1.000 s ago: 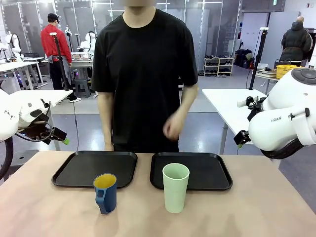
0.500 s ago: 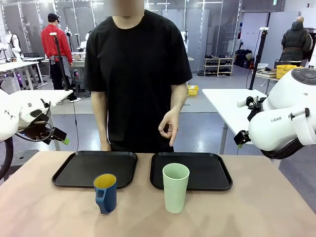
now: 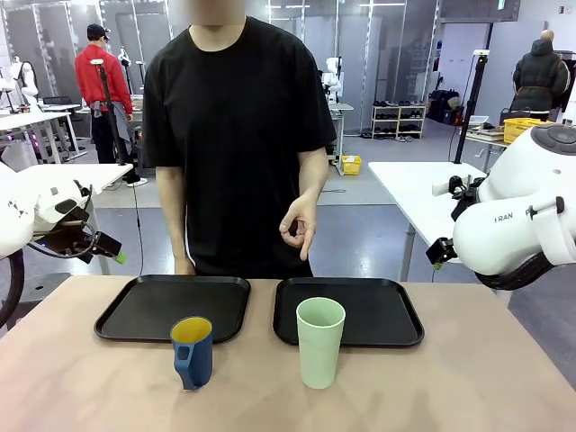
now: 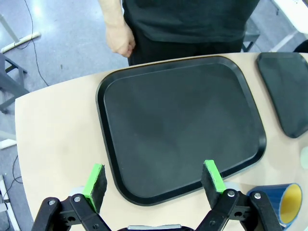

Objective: Sort and store the cups by type.
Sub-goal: Pick up the Reusable plastic cup.

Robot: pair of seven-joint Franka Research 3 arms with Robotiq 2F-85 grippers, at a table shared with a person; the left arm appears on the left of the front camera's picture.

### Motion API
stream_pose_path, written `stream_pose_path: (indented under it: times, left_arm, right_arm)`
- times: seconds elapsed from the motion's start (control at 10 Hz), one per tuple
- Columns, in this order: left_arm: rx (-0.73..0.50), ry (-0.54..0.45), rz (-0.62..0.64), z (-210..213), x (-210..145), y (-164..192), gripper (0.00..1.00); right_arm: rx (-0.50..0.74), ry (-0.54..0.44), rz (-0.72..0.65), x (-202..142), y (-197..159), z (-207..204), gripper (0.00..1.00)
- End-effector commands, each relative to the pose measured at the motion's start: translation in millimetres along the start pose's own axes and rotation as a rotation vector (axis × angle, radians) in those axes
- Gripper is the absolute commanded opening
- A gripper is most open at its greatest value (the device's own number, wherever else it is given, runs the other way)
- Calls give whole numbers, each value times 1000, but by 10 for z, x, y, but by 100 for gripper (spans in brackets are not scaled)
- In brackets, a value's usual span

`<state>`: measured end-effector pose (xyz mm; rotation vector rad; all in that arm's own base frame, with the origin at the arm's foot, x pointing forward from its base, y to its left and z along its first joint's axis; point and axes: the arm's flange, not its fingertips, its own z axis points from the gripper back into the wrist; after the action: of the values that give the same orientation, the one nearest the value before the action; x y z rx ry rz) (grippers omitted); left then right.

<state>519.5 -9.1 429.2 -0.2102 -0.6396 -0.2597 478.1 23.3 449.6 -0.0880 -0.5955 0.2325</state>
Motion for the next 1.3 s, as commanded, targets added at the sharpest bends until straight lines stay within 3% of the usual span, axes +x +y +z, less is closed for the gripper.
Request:
stream_pose_path:
  times: [0.0, 0.4, 0.6, 0.7, 0.8, 1.2]
  left_arm:
    - [-2, -5, 8, 9, 9, 1, 100]
    - [-2, -5, 8, 9, 9, 1, 100]
    - [-2, -5, 8, 9, 9, 1, 100]
    - [-2, -5, 8, 9, 9, 1, 100]
    - [-2, -5, 8, 9, 9, 1, 100]
    - [-2, -5, 8, 9, 9, 1, 100]
  right_arm:
    - [-7, 4, 14, -4, -9, -18, 100]
    - [0, 0, 0, 0, 0, 0, 100]
    - [59, -37, 200, 8, 78, 43, 100]
    - [139, -26, 422, 8, 194, 156, 100]
    - [188, 2, 643, -8, 289, 310, 100]
    - [282, 140, 1104, -170, 328, 655, 100]
